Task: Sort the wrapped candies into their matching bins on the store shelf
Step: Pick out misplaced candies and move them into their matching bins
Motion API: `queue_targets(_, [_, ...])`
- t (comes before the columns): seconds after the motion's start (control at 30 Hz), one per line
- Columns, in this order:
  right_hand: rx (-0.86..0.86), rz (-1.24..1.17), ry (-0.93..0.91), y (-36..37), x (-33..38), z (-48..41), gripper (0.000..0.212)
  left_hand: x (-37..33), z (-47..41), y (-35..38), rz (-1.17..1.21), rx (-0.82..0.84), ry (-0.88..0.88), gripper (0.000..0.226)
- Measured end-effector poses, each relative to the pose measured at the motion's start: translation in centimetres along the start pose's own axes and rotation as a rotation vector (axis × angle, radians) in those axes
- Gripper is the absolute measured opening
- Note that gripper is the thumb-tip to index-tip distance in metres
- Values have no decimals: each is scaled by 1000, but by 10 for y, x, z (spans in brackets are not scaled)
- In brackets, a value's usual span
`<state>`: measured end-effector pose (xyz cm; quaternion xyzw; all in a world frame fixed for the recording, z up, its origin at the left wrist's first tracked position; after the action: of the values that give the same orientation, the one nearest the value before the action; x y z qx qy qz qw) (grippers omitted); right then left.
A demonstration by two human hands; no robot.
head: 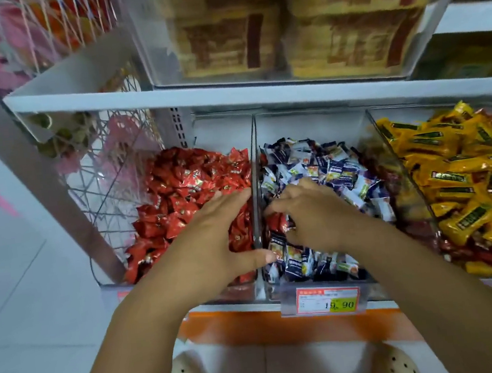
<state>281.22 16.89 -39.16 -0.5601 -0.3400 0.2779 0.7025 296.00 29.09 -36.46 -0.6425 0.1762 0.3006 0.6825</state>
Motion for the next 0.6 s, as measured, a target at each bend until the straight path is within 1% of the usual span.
queue_targets(0.07, [1, 25, 5, -2, -3, -1, 45, 1, 0, -1, 13, 2, -2, 95])
queue_targets(0.17, [-97, 52, 15, 1, -1, -2, 31, 2, 1, -1, 25, 10, -2, 94])
queue_targets(0.27, [-159, -29, 11, 2, -3, 1, 25, 6, 4, 0, 25, 20, -6, 92])
queue_targets(0.37, [-221, -113, 41, -13, -14, 10, 18, 10, 7, 1, 5, 22, -13, 88])
queue_targets(0.43, [-323, -188, 63, -29, -16, 15, 17, 12, 8, 3, -19, 27, -11, 84])
queue_targets(0.53, [-573, -395, 104, -46, -4, 11, 23, 13, 7, 6, -27, 41, -5, 79])
queue_targets(0.57, [-624, -449, 95, -48, 5, 7, 21, 12, 7, 6, -27, 45, -5, 78])
queue_targets(0.6, [-640, -504, 71, -48, 13, 1, 16, 12, 6, 6, -23, 48, -6, 77])
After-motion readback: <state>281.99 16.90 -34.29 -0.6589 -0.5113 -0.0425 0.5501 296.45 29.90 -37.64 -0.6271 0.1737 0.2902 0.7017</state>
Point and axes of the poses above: each hand's wrist, its own z-axis away from the middle knuckle, its own y-axis out of the palm, x = y × z, the point moved 1 cm from there along -z, towards the middle knuckle, and after that the axes turned 5 degrees about -y, right-handed, at the moved point
